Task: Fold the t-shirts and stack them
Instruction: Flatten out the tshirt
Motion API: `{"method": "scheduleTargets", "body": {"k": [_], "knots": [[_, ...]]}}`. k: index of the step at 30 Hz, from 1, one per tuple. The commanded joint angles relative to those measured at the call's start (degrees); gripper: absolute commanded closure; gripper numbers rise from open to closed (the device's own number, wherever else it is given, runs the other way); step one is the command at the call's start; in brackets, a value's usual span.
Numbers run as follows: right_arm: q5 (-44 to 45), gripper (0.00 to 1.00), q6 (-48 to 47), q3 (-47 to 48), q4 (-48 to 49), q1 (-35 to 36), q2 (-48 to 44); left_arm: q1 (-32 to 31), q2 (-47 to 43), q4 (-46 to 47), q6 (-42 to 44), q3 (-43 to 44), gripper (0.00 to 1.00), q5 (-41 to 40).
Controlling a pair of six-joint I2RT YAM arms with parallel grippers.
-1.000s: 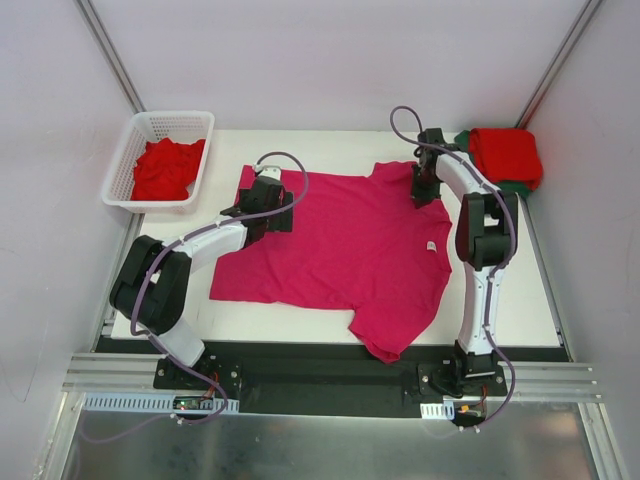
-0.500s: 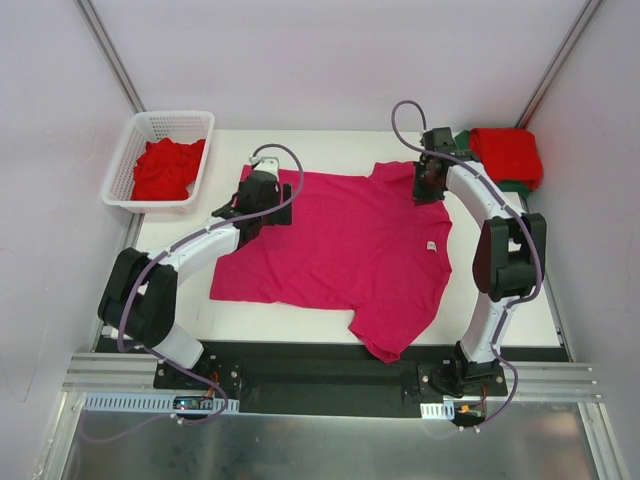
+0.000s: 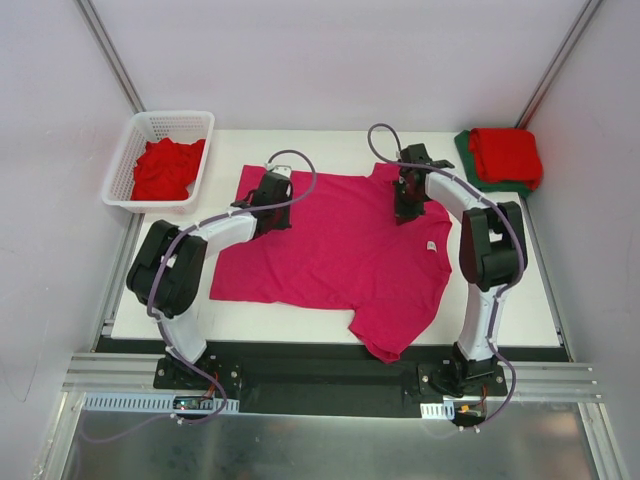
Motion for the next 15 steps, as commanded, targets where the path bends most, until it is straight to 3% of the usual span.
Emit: {"method": "scheduleTargets", "body": {"k": [1, 15], "knots": [[-0.5, 0.98, -0.6, 4.8, -2.7, 0.0, 2.9, 1.1, 2.4, -1.9, -1.0, 3.8, 1.0, 2.1], [1.1, 0.98, -2.8, 17.5, -11.7, -0.5, 12.2, 6.9, 13.3, -10.3, -1.5, 16.3, 1.0, 9.4]]}}
